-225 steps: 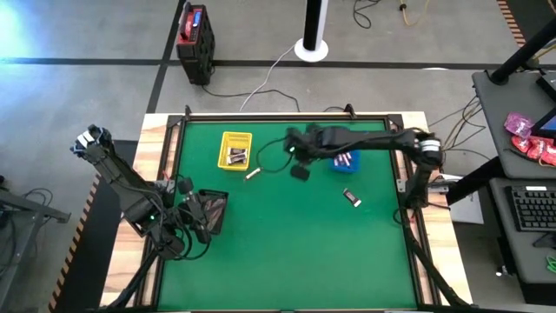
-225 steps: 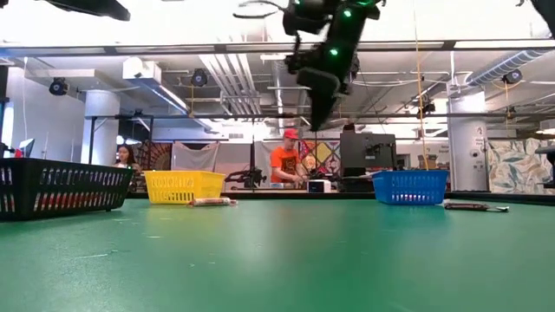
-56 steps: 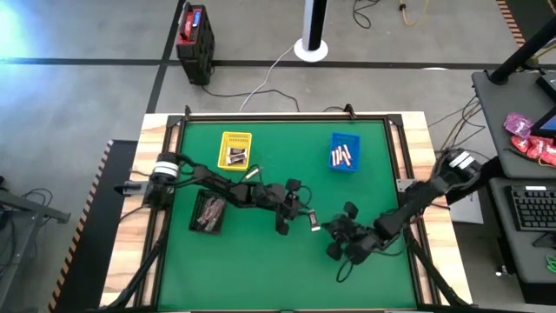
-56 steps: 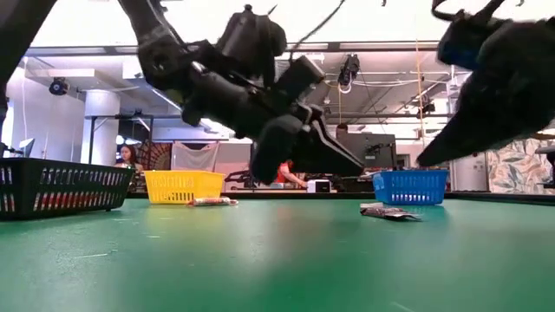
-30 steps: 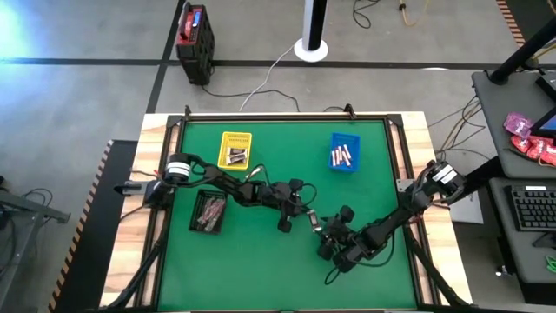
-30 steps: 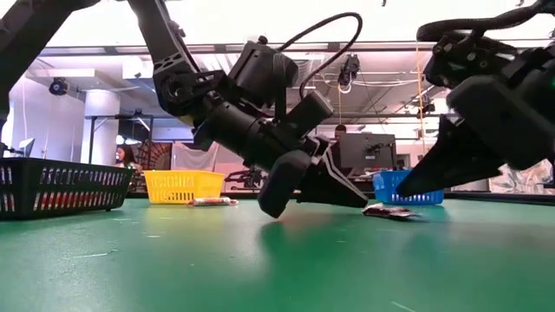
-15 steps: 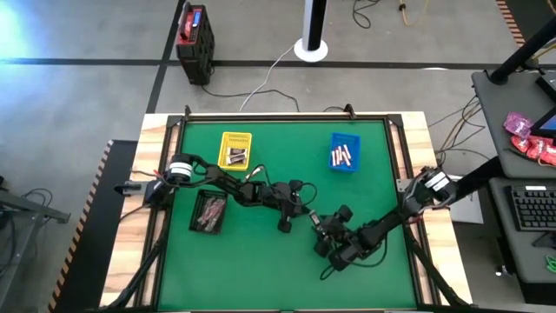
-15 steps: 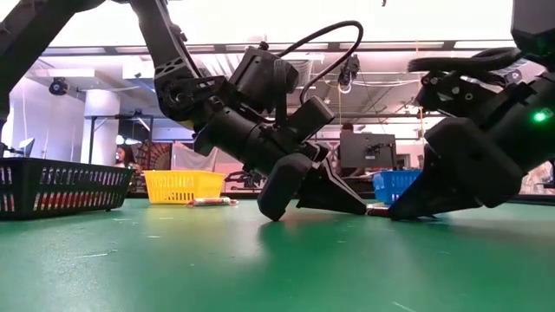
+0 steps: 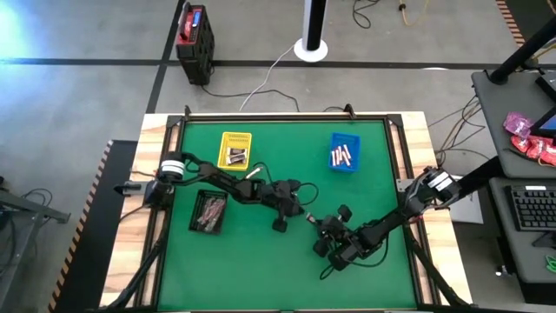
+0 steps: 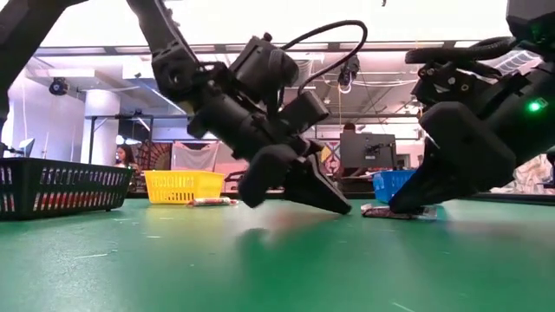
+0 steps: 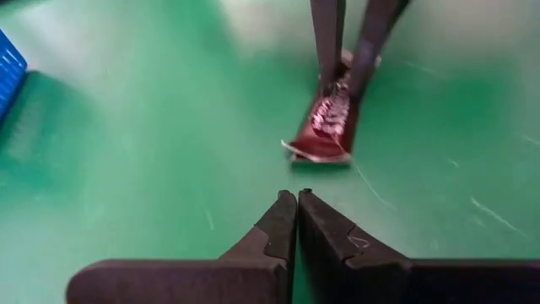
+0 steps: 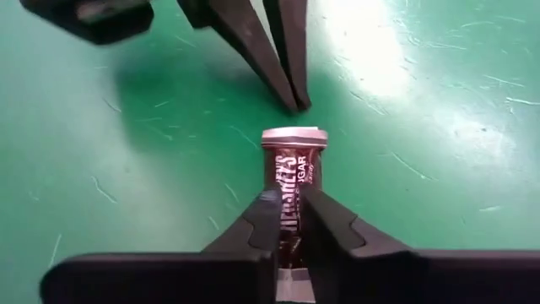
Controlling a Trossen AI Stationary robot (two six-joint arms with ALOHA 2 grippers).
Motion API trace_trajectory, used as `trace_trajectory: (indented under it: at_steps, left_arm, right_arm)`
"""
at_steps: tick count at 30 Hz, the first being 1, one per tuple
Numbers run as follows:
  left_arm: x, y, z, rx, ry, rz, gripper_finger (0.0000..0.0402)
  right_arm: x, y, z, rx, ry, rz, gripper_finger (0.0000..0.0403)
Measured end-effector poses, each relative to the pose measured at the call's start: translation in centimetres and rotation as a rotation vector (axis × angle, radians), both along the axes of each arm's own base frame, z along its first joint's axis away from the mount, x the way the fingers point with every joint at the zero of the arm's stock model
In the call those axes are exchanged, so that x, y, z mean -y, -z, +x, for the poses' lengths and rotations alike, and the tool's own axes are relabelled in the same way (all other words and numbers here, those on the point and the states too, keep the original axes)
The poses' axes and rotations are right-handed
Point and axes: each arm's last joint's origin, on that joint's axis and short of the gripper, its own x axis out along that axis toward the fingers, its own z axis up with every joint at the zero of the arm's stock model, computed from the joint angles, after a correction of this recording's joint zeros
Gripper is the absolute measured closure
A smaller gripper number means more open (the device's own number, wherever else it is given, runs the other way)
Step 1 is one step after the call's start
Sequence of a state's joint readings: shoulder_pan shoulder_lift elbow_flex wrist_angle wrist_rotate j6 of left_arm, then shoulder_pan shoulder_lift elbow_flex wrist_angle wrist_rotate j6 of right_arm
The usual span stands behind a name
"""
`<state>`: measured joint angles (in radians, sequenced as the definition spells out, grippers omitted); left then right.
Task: Sort candy by brand, put in halloween buckets
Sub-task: Put the brown chocolate into the yellow bin
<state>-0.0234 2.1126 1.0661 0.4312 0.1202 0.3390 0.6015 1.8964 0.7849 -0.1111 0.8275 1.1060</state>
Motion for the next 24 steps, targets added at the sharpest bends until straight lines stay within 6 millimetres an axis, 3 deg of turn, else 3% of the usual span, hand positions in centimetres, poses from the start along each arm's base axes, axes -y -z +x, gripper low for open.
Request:
trace_trajectory:
  at_steps: [6, 9, 16, 24]
  left_arm:
    - [0.0, -2.5, -0.9, -0.012, 0.067, 0.056, 0.0401]
    - [0.2, -2.5, -1.2, -0.013, 0.154, 0.047, 0.0401]
    - [0.2, -2.4, -1.6, -0.027, 0.145, 0.015, 0.0401]
    - [0.3, -4.4, -3.6, 0.021, 0.186, 0.002, 0.0401]
  right_arm:
    - [0.0, -1.0, 0.0, 0.026, -0.002, 0.007, 0.0380]
    - [0.0, -1.5, 0.1, 0.041, -0.001, 0.018, 0.0382]
    - [0.1, -3.2, 0.0, 0.085, 0.000, 0.011, 0.0395]
    - [0.4, -5.5, -0.5, 0.196, 0.044, 0.079, 0.0396]
